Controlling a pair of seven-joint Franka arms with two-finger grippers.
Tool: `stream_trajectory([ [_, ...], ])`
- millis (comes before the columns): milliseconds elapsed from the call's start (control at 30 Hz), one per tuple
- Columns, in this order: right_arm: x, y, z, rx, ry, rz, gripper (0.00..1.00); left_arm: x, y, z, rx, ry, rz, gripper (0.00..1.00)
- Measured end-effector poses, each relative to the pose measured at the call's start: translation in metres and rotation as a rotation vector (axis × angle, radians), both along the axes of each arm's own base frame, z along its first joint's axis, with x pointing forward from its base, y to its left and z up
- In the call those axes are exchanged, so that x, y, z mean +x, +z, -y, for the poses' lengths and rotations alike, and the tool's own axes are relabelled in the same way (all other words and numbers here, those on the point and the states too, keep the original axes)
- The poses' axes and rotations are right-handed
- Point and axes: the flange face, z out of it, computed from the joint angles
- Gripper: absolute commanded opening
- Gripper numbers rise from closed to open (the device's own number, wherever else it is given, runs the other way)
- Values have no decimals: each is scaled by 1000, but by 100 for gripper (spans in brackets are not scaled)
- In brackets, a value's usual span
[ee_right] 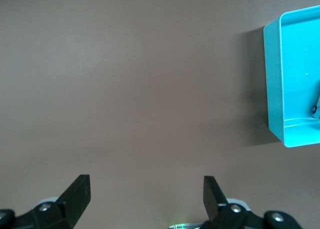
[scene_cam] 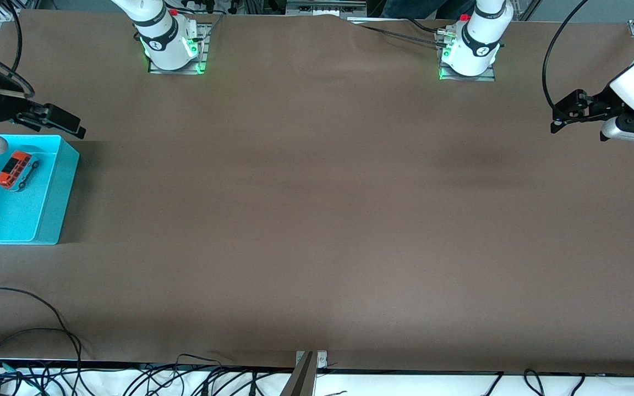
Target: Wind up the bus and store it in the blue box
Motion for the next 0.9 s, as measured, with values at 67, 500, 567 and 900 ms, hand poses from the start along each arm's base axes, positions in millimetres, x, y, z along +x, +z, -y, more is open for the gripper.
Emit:
stream_trajectory([
  [67, 2, -8, -2, -13, 5, 1, 100, 0, 0, 0, 0, 0, 0, 100],
  [500, 4, -29, 4, -53, 98, -5, 100, 0, 0, 0, 0, 0, 0, 100],
  [567, 4, -29, 6, -51, 123, -4, 100, 0, 0, 0, 0, 0, 0, 100],
  [900, 4, -28, 21, -44, 174, -4, 100, 0, 0, 0, 0, 0, 0, 100],
])
